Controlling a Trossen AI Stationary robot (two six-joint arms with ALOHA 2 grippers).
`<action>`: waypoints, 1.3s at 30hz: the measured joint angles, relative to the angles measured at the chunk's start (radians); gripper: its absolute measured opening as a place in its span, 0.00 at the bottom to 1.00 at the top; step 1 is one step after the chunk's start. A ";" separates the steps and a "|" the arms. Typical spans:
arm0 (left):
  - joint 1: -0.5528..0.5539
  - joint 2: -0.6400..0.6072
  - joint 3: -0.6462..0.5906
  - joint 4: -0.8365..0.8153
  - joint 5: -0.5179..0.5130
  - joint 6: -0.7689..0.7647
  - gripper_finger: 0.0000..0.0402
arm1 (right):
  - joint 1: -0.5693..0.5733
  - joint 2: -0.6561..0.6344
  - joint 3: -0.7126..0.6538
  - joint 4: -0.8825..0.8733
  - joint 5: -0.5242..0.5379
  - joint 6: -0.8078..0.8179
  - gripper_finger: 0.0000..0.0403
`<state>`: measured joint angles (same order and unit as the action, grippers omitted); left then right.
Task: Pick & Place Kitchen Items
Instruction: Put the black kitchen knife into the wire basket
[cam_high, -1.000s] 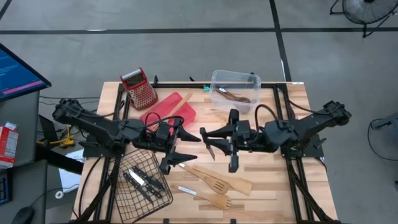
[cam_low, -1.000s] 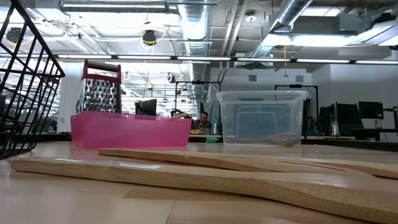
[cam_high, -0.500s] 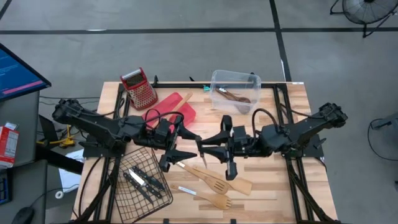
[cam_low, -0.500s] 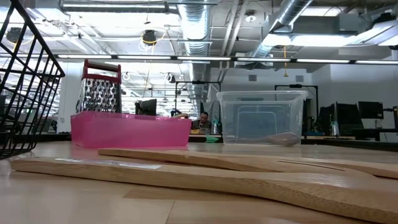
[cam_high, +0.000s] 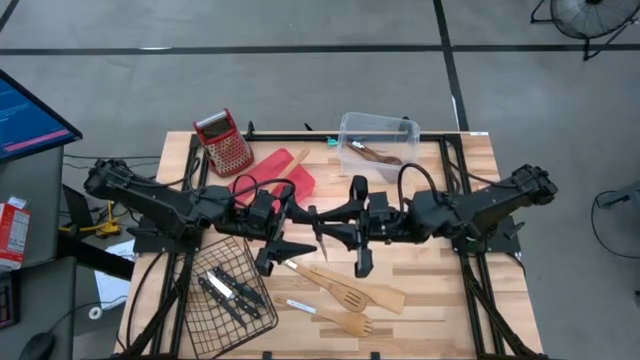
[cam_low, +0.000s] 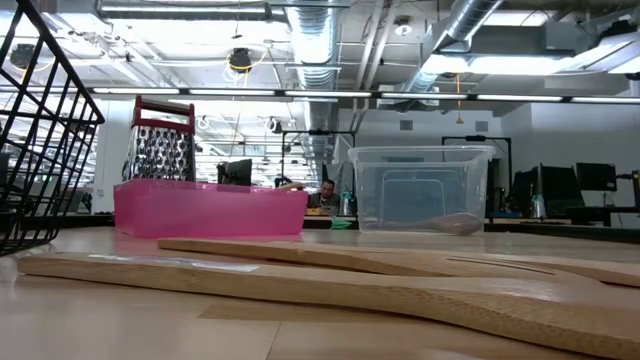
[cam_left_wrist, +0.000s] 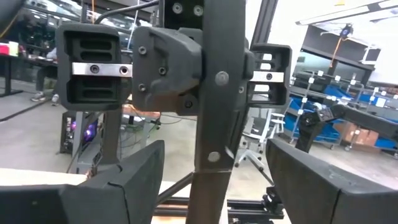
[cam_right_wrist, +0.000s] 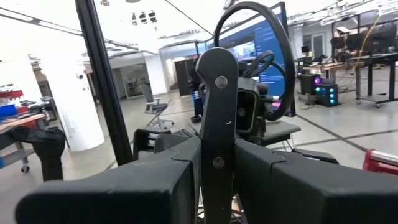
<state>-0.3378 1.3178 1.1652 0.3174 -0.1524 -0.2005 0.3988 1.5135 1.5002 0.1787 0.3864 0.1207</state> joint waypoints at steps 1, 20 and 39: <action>0.001 0.000 0.000 0.000 -0.006 0.000 0.66 | -0.005 0.000 0.000 0.000 -0.008 0.000 0.16; 0.019 0.029 0.000 0.025 -0.042 0.010 0.12 | -0.038 0.013 0.000 -0.035 -0.042 0.003 0.16; 0.015 0.029 0.000 0.030 -0.062 0.009 0.12 | -0.048 0.009 0.000 -0.041 -0.022 0.031 0.27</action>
<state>-0.3225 1.3472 1.1652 0.3472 -0.2141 -0.1917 0.3511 1.5221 1.5002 0.1382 0.3643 0.1513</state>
